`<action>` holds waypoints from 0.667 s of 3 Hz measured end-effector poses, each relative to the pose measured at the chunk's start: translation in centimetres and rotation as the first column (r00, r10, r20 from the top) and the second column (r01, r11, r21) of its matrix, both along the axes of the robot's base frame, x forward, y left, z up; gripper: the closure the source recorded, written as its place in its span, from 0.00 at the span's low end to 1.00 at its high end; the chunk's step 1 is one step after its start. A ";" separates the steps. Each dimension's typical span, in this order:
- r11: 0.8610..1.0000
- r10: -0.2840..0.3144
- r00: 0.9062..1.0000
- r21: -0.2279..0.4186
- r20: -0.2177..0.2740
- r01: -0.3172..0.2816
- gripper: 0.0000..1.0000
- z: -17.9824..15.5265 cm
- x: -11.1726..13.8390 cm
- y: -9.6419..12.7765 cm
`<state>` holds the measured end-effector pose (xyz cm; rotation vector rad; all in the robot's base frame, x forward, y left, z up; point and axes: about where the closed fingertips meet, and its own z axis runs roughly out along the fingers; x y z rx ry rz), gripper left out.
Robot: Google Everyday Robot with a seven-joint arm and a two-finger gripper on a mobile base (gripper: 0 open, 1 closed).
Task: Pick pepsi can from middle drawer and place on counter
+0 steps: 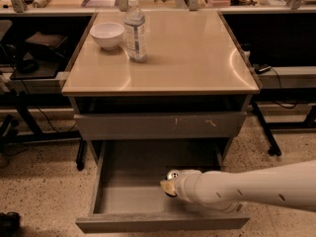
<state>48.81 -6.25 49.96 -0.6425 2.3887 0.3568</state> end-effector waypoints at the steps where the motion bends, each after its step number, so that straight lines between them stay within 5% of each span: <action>1: 0.998 0.069 0.993 -0.022 0.100 -0.067 1.00 4.8 -2.9 7.5; 2: 0.948 0.302 0.922 -0.174 0.243 -0.265 1.00 8.5 -7.2 13.6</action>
Offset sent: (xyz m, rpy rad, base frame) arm -0.0887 0.0832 0.3983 -0.3112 -0.6285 -0.2889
